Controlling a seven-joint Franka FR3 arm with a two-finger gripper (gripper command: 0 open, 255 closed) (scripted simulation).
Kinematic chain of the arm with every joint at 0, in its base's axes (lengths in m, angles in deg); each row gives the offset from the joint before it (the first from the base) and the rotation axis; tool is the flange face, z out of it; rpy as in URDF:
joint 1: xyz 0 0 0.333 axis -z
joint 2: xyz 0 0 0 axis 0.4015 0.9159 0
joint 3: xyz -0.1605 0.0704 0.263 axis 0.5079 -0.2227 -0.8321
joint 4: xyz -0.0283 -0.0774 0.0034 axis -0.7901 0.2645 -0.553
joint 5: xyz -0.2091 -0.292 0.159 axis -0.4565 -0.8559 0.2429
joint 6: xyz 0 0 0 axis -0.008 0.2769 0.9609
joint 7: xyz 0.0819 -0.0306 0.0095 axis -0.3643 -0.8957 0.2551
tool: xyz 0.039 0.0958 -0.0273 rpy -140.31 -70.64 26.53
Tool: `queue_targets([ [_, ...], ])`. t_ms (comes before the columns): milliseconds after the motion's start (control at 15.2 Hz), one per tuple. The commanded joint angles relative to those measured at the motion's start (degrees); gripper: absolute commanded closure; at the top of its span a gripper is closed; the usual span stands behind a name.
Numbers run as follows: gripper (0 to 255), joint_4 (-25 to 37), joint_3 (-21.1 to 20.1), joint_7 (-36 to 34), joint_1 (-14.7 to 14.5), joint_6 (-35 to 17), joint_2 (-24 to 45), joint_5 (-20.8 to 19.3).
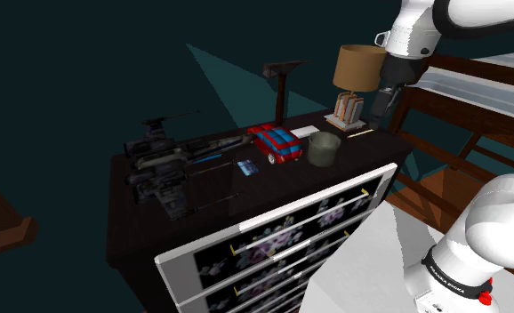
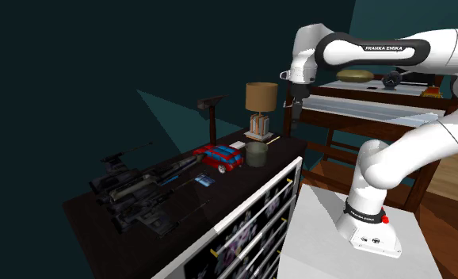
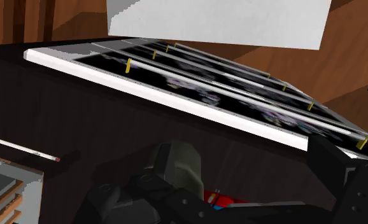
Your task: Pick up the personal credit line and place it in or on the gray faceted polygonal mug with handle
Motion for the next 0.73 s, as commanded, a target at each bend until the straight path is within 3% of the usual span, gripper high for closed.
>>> queue_targets([
  [0,0,0.0,0.0,0.0,0.0,0.0,0.0,0.0],
  [660,0,-10.15,-9.68,-12.9,0.11,-26.73,6.97,4.17],
])
